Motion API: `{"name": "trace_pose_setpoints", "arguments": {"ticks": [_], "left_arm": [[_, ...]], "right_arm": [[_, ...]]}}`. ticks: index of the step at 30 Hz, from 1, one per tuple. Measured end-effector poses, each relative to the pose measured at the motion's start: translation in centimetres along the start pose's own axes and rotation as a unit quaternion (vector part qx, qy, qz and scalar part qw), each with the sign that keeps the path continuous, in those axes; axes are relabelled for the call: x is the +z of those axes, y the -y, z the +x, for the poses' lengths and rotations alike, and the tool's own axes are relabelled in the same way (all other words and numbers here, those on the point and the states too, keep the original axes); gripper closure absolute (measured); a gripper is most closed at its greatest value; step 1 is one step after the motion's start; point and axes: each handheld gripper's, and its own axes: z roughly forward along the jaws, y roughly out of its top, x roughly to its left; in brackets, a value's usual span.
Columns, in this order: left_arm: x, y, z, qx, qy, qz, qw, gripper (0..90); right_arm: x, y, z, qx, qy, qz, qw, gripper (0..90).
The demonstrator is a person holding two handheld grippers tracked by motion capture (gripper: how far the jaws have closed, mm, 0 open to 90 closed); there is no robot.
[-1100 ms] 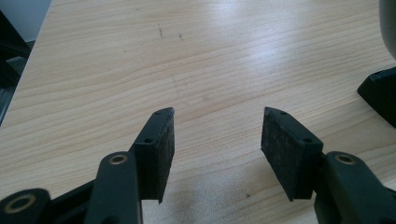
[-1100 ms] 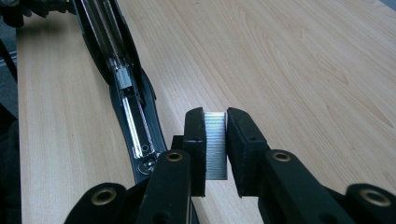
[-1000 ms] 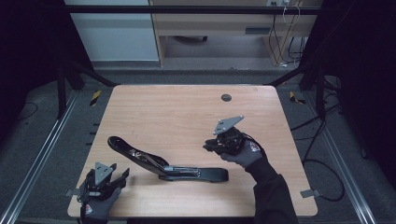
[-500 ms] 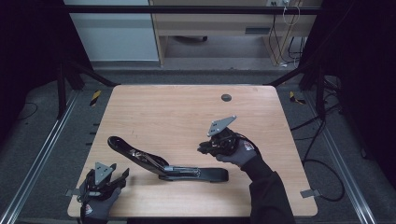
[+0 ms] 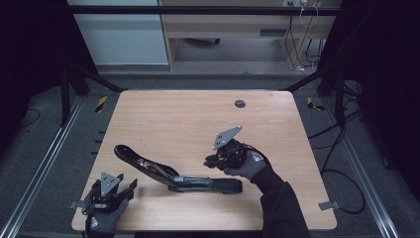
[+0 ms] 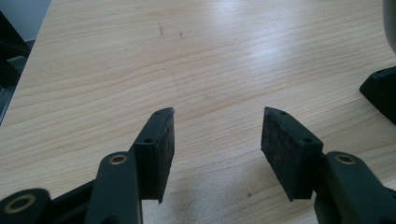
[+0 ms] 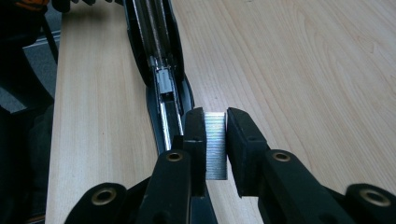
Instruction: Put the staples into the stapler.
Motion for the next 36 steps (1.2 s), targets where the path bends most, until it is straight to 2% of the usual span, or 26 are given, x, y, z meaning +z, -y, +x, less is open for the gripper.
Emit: {"name": "trace_pose_setpoints", "arguments": {"ticks": [7, 17, 25, 36], "left_arm": [[0.0, 0.0, -0.1, -0.001, 0.001, 0.0, 1.0, 44.1], [0.0, 0.0, -0.1, -0.001, 0.001, 0.0, 1.0, 44.1], [0.0, 0.0, 0.0, 0.0, 0.001, 0.0, 1.0, 44.1], [0.0, 0.0, -0.1, 0.002, 0.0, -0.001, 1.0, 44.2]], "right_arm": [[0.4, -0.2, 0.2, -0.002, -0.006, 0.004, 1.0, 78.4], [1.2, -0.3, 0.7, -0.021, -0.018, 0.017, 0.9995, 78.4], [2.2, -0.1, 1.0, -0.018, -0.029, 0.023, 0.9992, 78.4], [2.7, 0.2, 1.4, -0.03, -0.042, 0.026, 0.9983, 78.4]]}}
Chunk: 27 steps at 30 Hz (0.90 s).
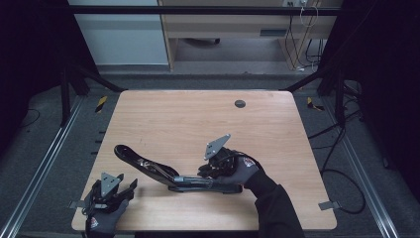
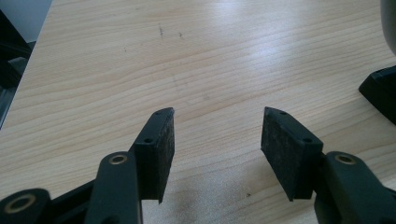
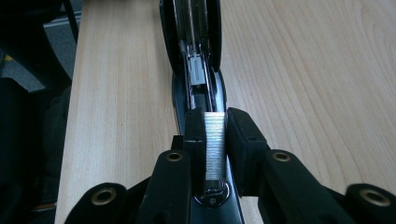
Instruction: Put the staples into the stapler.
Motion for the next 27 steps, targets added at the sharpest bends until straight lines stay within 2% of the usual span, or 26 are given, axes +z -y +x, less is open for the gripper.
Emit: {"name": "trace_pose_setpoints", "arguments": {"ticks": [9, 14, 27], "left_arm": [[0.0, 0.0, 0.0, -0.001, 0.0, 0.001, 1.0, 44.1], [0.1, 0.0, 0.1, -0.001, 0.001, 0.003, 1.0, 44.2], [0.0, 0.0, 0.0, -0.001, 0.001, 0.003, 1.0, 44.2]], "right_arm": [[0.6, 0.0, 0.2, -0.009, -0.007, 0.009, 0.9999, 78.4], [0.9, 0.3, 0.1, -0.008, -0.007, 0.019, 0.9998, 78.5], [1.1, 1.0, 0.0, -0.006, -0.005, 0.02, 0.9998, 78.4]]}}
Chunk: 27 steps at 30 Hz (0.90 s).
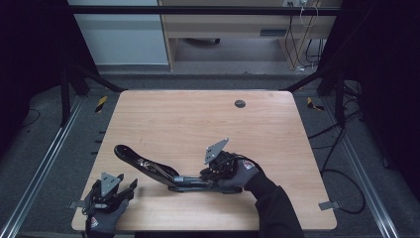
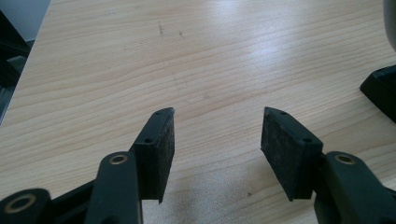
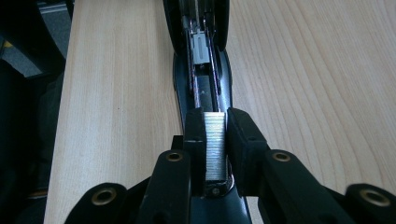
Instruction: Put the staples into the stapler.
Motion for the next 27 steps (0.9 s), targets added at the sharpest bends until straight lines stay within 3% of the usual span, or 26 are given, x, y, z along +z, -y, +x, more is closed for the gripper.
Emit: {"name": "trace_pose_setpoints", "arguments": {"ticks": [27], "left_arm": [[0.01, 0.0, 0.01, 0.001, -0.001, 0.0, 1.0, 44.3]], "right_arm": [[0.66, 0.1, -0.21, -0.008, -0.007, 0.01, 0.9999, 78.3]]}}
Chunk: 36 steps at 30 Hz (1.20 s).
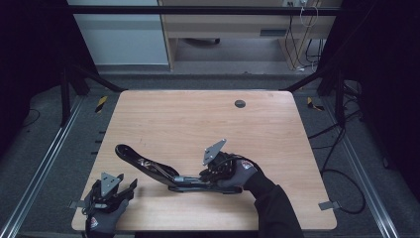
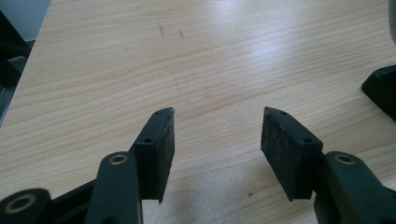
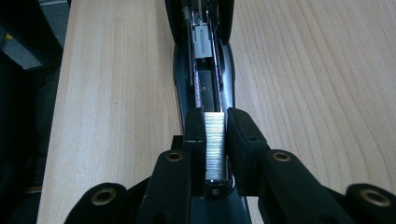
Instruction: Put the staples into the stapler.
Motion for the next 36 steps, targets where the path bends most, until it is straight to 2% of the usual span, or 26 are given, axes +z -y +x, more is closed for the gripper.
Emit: {"name": "trace_pose_setpoints", "arguments": {"ticks": [14, 29, 36], "left_arm": [[0.0, 0.0, 0.0, 0.0, 0.0, 0.0, 1.0, 44.3], [0.02, 0.01, 0.03, 0.0, -0.001, 0.0, 1.0, 44.3], [0.01, 0.01, 0.03, 0.0, -0.001, 0.0, 1.0, 44.3]], "right_arm": [[0.03, 0.09, 0.09, 0.002, 0.0, -0.003, 1.0, 78.3], [0.1, 0.04, -0.08, -0.005, -0.012, -0.003, 0.9999, 78.5], [0.12, 0.09, -0.13, -0.01, -0.009, 0.0, 0.9999, 78.4]]}}
